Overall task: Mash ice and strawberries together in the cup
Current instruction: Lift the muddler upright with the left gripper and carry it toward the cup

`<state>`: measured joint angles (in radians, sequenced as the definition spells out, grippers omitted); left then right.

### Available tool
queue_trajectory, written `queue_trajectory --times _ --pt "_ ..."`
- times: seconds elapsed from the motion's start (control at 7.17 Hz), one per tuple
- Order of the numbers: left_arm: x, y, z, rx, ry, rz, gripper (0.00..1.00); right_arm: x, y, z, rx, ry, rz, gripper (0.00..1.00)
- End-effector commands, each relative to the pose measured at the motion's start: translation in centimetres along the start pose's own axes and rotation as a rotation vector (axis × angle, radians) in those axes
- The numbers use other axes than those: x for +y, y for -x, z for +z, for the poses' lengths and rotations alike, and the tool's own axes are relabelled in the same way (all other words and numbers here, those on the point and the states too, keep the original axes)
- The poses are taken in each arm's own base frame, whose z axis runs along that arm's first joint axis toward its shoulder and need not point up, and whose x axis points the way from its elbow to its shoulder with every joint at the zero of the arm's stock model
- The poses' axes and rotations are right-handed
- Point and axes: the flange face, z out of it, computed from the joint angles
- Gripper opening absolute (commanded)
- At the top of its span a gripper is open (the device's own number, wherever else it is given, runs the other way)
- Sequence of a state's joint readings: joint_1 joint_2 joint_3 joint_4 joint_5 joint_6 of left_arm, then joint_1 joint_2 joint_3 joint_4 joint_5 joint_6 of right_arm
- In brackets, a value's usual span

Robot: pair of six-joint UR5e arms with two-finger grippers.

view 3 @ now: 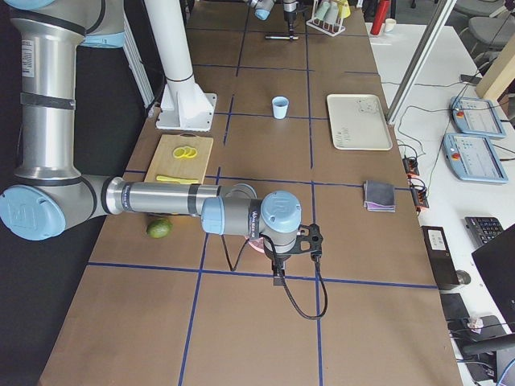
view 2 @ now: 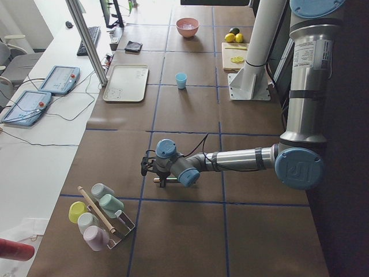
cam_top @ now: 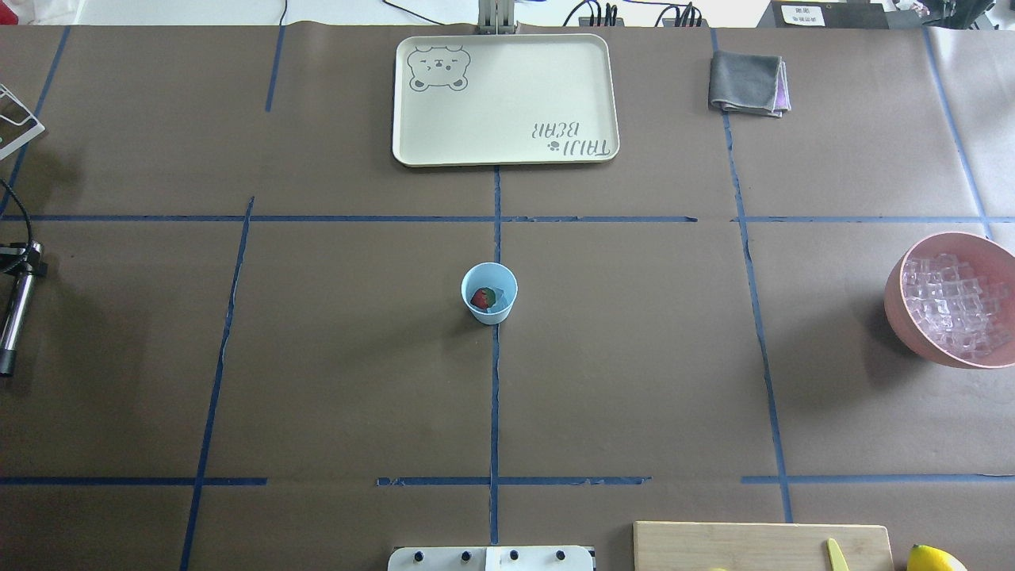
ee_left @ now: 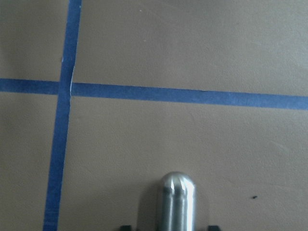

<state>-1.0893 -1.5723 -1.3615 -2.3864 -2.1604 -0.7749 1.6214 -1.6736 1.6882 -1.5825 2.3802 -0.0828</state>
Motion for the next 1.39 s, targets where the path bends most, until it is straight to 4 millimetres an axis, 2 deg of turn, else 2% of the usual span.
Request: queue_trajectory --times 0.0,0.14,0.28,0.42,0.56,0.7,0.84,0.98,1.12,1.25 --pt "-0.9 -4.4 -3.4 0.049 -0.042 0.046 0.0 0.0 0.1 -0.1 0.0 -0.002 -0.002 0.99" --pt "-1.9 -7.6 -6.2 0.093 -0.102 0.094 0.0 0.0 0.3 -0.3 -0.003 -0.006 -0.006 0.99" --pt "-2.8 -11.8 -9.4 0.148 -0.163 0.151 0.0 -0.2 0.7 -0.6 0.0 -0.013 -0.013 0.99" --pt "-4.5 -16.0 -12.4 0.191 -0.238 0.2 0.0 -0.3 1.1 -1.1 0.001 -0.021 -0.022 0.99" --pt "-4.7 -19.7 -14.8 0.212 -0.326 0.254 0.0 -0.2 1.3 -1.3 0.002 -0.026 -0.026 0.99" --pt "-3.9 -24.9 -16.9 0.245 -0.417 0.331 0.0 0.0 2.1 -2.2 0.004 -0.041 -0.039 0.99" --pt "-2.4 -29.0 -17.5 0.236 -0.523 0.363 0.0 0.1 2.2 -2.3 0.0 -0.044 -0.041 0.99" --pt "-1.2 -34.6 -17.7 0.247 -0.646 0.378 0.0 0.1 2.2 -2.3 0.0 -0.044 -0.041 0.99" --pt "1.6 -38.2 -17.8 0.298 -0.773 0.364 0.0 0.1 2.2 -2.2 -0.002 -0.043 -0.04 0.99" --pt "3.4 -40.5 -18.7 0.363 -0.886 0.346 0.0 0.2 2.2 -2.2 -0.002 -0.042 -0.041 0.99"
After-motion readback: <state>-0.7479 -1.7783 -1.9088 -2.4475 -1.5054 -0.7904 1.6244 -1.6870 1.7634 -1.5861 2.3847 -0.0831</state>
